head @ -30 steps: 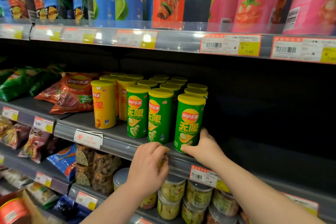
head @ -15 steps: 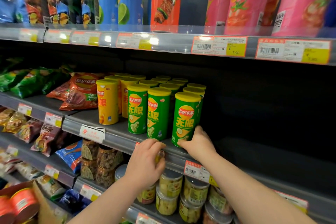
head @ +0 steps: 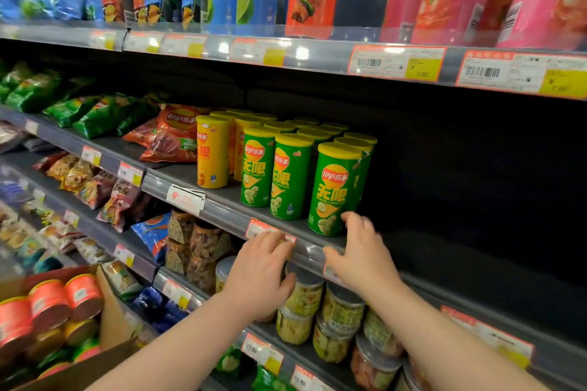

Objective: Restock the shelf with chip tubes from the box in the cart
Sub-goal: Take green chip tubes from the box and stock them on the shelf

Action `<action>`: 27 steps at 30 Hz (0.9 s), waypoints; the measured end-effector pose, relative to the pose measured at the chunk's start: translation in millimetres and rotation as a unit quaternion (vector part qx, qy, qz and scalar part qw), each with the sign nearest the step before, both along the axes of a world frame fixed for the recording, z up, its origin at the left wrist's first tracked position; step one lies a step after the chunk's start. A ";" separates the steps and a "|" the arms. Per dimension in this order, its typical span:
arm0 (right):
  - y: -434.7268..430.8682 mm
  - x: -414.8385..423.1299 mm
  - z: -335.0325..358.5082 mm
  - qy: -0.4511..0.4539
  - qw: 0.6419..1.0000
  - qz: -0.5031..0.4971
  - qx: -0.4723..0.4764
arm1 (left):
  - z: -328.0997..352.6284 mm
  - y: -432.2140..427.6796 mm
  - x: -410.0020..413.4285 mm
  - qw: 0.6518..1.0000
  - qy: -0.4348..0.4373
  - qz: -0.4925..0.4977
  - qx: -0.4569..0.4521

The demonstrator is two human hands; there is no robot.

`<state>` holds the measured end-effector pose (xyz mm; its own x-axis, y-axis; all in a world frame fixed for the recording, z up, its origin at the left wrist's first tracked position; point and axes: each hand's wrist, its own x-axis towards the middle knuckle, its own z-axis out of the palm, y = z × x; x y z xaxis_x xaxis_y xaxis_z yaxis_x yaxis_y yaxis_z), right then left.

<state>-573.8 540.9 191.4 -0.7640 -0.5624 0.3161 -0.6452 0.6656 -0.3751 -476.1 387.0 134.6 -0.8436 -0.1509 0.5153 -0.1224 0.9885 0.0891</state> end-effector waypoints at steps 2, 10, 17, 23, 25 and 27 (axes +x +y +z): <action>4.5 12.5 -10.9 0.125 0.991 0.052 0.023 | -10.0 2.9 4.4 1.000 -0.016 0.005 0.002; 2.1 51.4 -66.4 0.122 0.951 0.212 0.189 | -55.0 15.4 39.3 0.988 -0.142 0.063 0.025; -15.1 66.5 -108.9 0.035 0.922 0.257 0.288 | -86.8 14.5 89.3 0.954 -0.256 0.144 0.068; -39.1 92.4 -129.0 -0.008 0.900 0.286 0.330 | -103.3 3.4 133.0 0.917 -0.313 0.218 0.114; -48.4 102.4 -132.5 -0.014 0.893 0.293 0.343 | -107.1 -0.2 148.8 0.912 -0.318 0.234 0.116; -59.0 115.1 -134.0 -0.020 0.886 0.302 0.351 | -110.4 -6.9 166.6 0.907 -0.323 0.242 0.123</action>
<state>-458.7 481.9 57.4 -0.2587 -0.9199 -0.2946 -0.9591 0.2810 -0.0351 -309.5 380.1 24.2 -0.7614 -0.6280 -0.1612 -0.6422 0.7646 0.0547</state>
